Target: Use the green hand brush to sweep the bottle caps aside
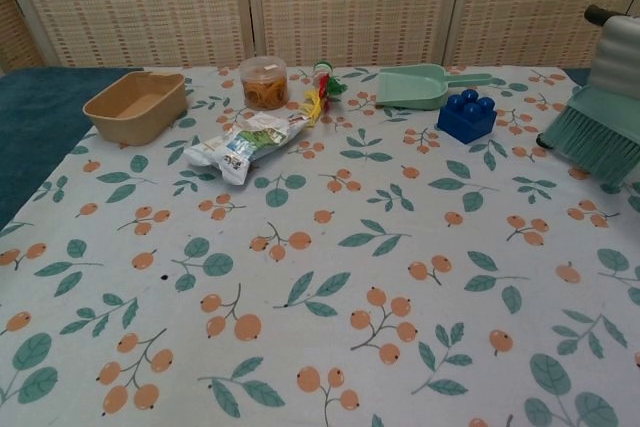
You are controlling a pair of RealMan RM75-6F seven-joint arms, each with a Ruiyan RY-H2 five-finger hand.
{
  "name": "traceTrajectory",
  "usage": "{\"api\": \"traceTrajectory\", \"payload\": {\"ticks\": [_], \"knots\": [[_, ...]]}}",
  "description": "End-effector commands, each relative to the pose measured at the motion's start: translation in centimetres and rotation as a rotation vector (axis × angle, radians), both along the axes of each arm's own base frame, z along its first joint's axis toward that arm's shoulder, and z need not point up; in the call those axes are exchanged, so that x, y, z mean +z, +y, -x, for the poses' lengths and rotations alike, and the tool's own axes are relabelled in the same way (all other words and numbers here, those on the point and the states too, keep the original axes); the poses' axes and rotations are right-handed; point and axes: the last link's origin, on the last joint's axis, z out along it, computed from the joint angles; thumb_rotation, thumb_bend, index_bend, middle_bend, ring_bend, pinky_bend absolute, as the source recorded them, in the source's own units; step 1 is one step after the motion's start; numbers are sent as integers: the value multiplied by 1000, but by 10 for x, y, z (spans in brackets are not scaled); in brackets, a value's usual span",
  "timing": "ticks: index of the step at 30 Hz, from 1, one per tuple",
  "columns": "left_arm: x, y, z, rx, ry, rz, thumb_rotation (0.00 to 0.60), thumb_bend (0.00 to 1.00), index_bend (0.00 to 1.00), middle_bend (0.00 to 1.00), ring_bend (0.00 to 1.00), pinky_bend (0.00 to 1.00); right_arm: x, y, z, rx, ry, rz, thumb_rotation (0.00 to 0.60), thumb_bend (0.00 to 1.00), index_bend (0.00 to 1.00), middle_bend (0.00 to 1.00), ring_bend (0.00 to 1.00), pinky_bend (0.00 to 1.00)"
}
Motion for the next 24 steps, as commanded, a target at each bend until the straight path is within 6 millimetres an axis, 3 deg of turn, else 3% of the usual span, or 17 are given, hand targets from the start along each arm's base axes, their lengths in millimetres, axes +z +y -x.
{"api": "traceTrajectory", "payload": {"ticks": [1, 5, 8, 13, 17, 20, 24], "knots": [[1, -1, 0, -3, -3, -3, 600, 388, 0, 0, 0, 72, 24, 6, -10, 26, -211, 27, 600, 504, 1000, 866, 613, 96], [2, -2, -1, -7, -9, -5, 600, 388, 0, 0, 0, 73, 45, 22, -22, 77, -434, 18, 600, 504, 1000, 866, 613, 96], [3, -2, -3, -12, -16, -4, 600, 388, 0, 0, 0, 73, 40, 48, -37, 93, -684, -18, 600, 504, 1000, 866, 614, 96], [4, -2, -4, -17, -30, -1, 600, 388, 0, 0, 0, 73, -10, 115, -53, 7, -1074, -111, 600, 503, 1000, 866, 609, 96], [8, -1, -2, -12, -40, 0, 600, 388, 0, 0, 0, 73, -49, 153, -52, -25, -1059, -142, 600, 503, 1000, 866, 592, 95], [10, 0, -1, -13, -46, 0, 600, 388, 0, 0, 0, 73, -68, 163, -51, -26, -1052, -114, 600, 503, 1000, 866, 590, 95], [13, 0, 0, -12, -52, 3, 600, 388, 0, 0, 0, 73, -86, 160, -44, -50, -1063, -44, 600, 504, 996, 866, 584, 95]]}}
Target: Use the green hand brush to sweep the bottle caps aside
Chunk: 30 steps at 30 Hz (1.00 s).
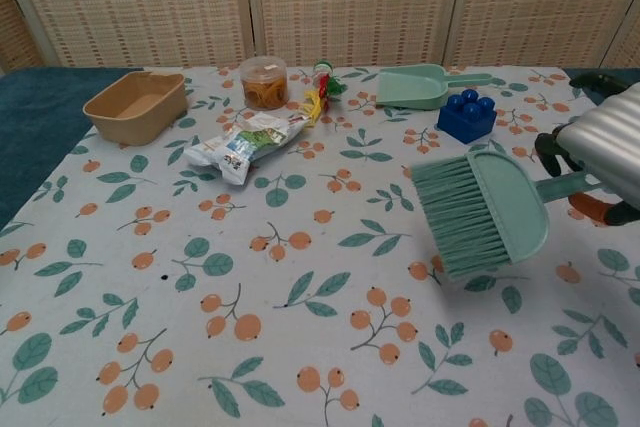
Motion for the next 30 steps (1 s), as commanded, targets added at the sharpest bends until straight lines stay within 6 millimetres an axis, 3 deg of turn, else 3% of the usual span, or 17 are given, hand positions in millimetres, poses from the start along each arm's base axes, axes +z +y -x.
{"api": "traceTrajectory", "payload": {"ticks": [1, 4, 6, 9, 13, 18, 21, 26, 30], "knots": [[2, 0, 1, 0, -1, 1, 600, 388, 0, 0, 0, 73, -21, 5, 10, -59, 17, 48, 600, 504, 979, 866, 573, 95], [3, 0, 2, 2, -2, 0, 600, 388, 0, 0, 0, 73, -27, 4, 13, -84, 20, 39, 600, 489, 822, 808, 504, 94], [3, 1, 2, 3, -1, 2, 600, 388, 0, 0, 0, 73, -30, 5, 15, -99, 33, 26, 600, 452, 620, 663, 442, 93], [1, 0, 2, 5, 2, 8, 600, 389, 0, 0, 0, 73, -36, 6, 17, -125, 40, 12, 600, 421, 407, 526, 382, 91], [0, 0, 1, 4, 4, 13, 600, 389, 0, 0, 0, 74, -42, 6, 20, -134, 58, 2, 600, 403, 285, 451, 363, 90], [0, 0, 2, 6, 5, 10, 600, 388, 0, 0, 0, 74, -41, 8, 24, -161, 50, -6, 600, 367, 53, 313, 288, 71], [-1, 0, 2, 7, 6, 12, 600, 388, 0, 0, 0, 74, -37, 10, 25, -174, 33, -17, 600, 343, 0, 234, 200, 43], [1, 0, 1, 6, 3, 5, 600, 389, 0, 0, 0, 74, -21, 21, 30, -204, -14, -26, 600, 314, 0, 199, 150, 4], [6, -2, 2, 0, -7, -17, 600, 390, 0, 0, 0, 74, 18, 42, 40, -275, -171, 12, 600, 274, 0, 122, 24, 0]]}}
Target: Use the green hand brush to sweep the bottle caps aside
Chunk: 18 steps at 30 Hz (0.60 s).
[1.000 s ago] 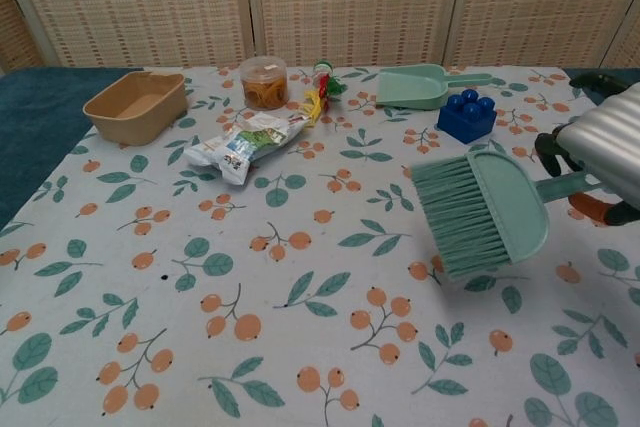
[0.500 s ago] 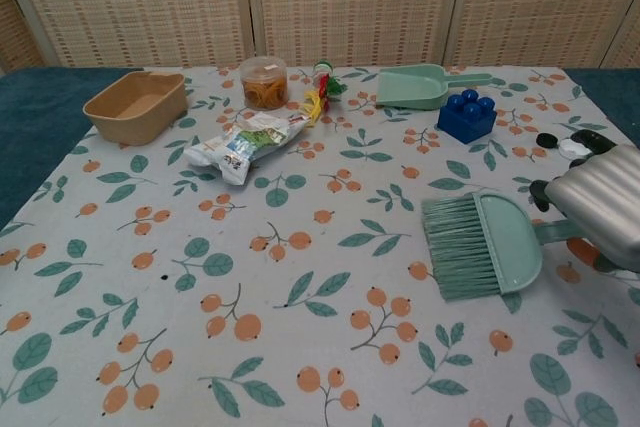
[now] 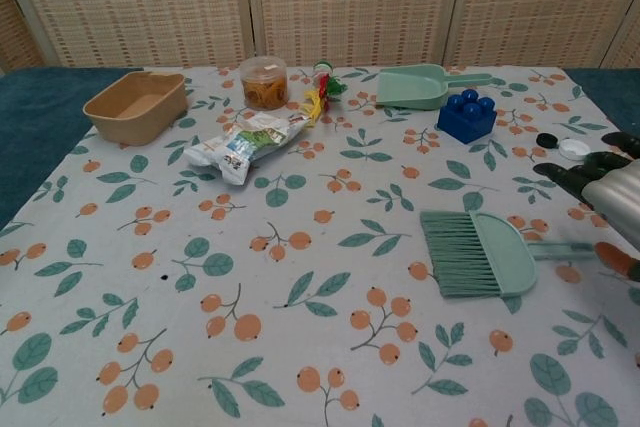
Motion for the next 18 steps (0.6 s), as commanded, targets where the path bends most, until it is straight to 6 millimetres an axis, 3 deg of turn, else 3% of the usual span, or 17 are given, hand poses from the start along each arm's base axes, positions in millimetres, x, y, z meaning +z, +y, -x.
{"api": "traceTrajectory", "payload": {"ticks": [1, 5, 7, 13, 18], "knots": [[4, -2, 0, -4, -10, -19, 600, 390, 0, 0, 0, 74, 42, 25, 12, -84, -165, 38, 600, 266, 0, 86, 6, 0], [9, -2, 3, 0, -25, -44, 600, 387, 0, 0, 0, 74, 96, 57, 32, -154, -282, 100, 600, 243, 0, 5, 0, 0], [9, -1, 5, 14, -26, -42, 600, 385, 0, 0, 0, 74, 112, 69, 40, -157, -304, 153, 600, 228, 0, 0, 0, 0], [8, 3, 7, 26, -31, -64, 561, 359, 0, 0, 0, 71, 147, 82, 48, -114, -391, 274, 597, 214, 0, 0, 0, 0], [7, 3, 5, 0, -26, -81, 542, 351, 0, 0, 0, 53, 157, 82, 55, -137, -450, 271, 540, 206, 0, 0, 0, 0]]}}
